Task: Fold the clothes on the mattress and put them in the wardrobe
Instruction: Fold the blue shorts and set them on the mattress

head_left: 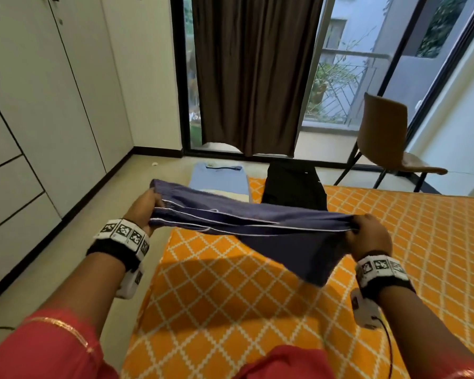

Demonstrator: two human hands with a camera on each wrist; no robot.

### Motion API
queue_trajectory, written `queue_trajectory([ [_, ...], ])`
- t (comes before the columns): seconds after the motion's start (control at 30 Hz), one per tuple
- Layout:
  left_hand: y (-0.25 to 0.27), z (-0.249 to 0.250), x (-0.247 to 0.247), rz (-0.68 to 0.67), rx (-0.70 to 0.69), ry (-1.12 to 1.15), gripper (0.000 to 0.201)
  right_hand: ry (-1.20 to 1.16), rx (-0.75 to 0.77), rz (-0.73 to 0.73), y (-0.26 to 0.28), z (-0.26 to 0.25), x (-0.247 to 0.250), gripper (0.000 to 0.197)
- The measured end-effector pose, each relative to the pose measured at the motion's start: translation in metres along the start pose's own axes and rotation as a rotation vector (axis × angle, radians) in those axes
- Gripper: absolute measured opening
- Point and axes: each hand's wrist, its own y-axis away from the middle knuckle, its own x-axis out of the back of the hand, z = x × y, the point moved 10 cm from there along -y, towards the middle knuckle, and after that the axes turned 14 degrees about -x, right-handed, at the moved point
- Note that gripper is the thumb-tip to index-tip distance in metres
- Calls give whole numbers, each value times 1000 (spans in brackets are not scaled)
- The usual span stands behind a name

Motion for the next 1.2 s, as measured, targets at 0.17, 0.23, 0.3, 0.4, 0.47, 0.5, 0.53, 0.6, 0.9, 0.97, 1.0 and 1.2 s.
queue_trajectory([
  [0.17, 2, -47, 4, -103, -49, 2, 70, 94, 360, 264, 11, 8, 18, 13],
  [0.23, 9, -93, 9, -144, 29, -97, 66, 222, 444, 189, 36, 31, -17, 18],
  [0.3, 22, -139, 16, -178, 84, -220, 53, 367, 457, 32, 69, 66, -66, 34],
  [0.4, 39, -177, 27, -127, 121, -378, 56, 516, 333, -195, 120, 134, -124, 37],
  [0.47, 42, -189, 35, -82, 121, -472, 71, 565, 175, -270, 137, 166, -134, 26],
  [0.5, 42, -194, 38, -73, 106, -511, 78, 576, 87, -279, 137, 176, -133, 27],
  [0.53, 41, -199, 42, -66, 99, -534, 83, 569, 24, -274, 132, 178, -130, 33],
  [0.6, 45, -209, 51, -56, 112, -606, 86, 497, 43, -207, 121, 153, -115, 32],
  [0.9, 35, -192, -71, -298, -468, -1416, 61, 211, 520, -451, 134, -120, -251, 56],
  [0.97, 19, -225, -73, -384, -427, -1443, 59, 208, 568, -716, 179, -179, -297, 69],
  [1.0, 15, -239, -68, -417, -438, -1473, 58, 245, 552, -809, 200, -190, -313, 74],
  [1.2, 18, -262, -48, -428, -432, -1473, 65, 252, 370, -792, 151, -129, -331, 113],
])
